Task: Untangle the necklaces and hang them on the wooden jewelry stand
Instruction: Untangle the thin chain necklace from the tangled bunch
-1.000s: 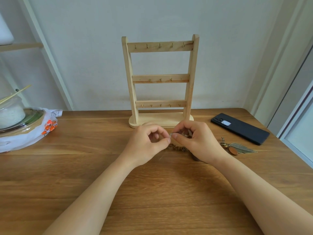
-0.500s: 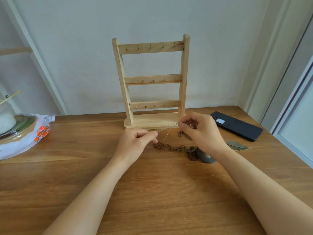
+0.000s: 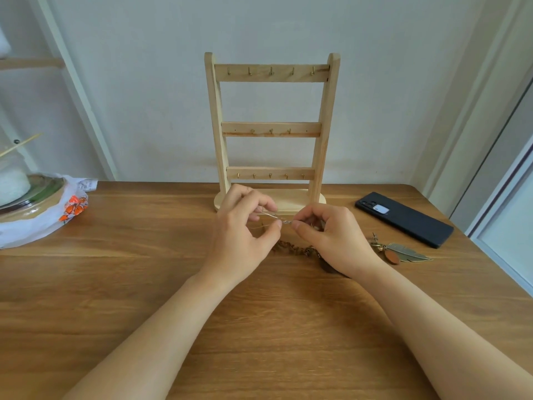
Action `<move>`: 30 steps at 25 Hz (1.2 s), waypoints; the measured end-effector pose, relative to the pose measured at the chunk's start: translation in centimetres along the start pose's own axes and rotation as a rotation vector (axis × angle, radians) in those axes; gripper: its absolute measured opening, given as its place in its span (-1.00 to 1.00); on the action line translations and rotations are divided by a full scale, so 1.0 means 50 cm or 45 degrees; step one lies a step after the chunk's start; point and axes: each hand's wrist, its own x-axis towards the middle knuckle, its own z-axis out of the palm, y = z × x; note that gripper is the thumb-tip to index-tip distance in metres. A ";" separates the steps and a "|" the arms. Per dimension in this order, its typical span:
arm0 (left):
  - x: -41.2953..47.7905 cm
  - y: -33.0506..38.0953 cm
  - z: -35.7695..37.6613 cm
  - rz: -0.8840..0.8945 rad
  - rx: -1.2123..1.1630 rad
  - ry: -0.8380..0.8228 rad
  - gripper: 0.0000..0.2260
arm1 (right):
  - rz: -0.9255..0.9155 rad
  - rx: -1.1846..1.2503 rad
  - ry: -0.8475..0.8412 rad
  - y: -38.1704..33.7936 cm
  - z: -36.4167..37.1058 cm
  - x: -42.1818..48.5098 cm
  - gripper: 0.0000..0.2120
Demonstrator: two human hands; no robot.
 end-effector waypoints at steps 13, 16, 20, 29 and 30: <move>0.000 0.002 0.000 0.126 0.131 -0.111 -0.93 | 0.070 0.070 -0.132 -0.015 0.008 -0.008 -0.89; 0.000 -0.007 -0.004 0.002 0.061 -0.142 -0.91 | 0.117 0.147 -0.151 -0.018 0.007 -0.008 -0.88; 0.003 -0.007 -0.007 0.075 0.067 -0.200 -0.91 | 0.151 0.195 -0.143 -0.019 0.005 -0.006 -0.88; 0.009 0.001 -0.013 -0.317 0.007 -0.580 -0.93 | 0.157 0.160 -0.147 -0.019 0.003 -0.006 -0.87; 0.010 -0.001 -0.012 -0.395 -0.075 -0.655 -0.91 | 0.157 0.159 -0.151 -0.019 0.003 -0.006 -0.87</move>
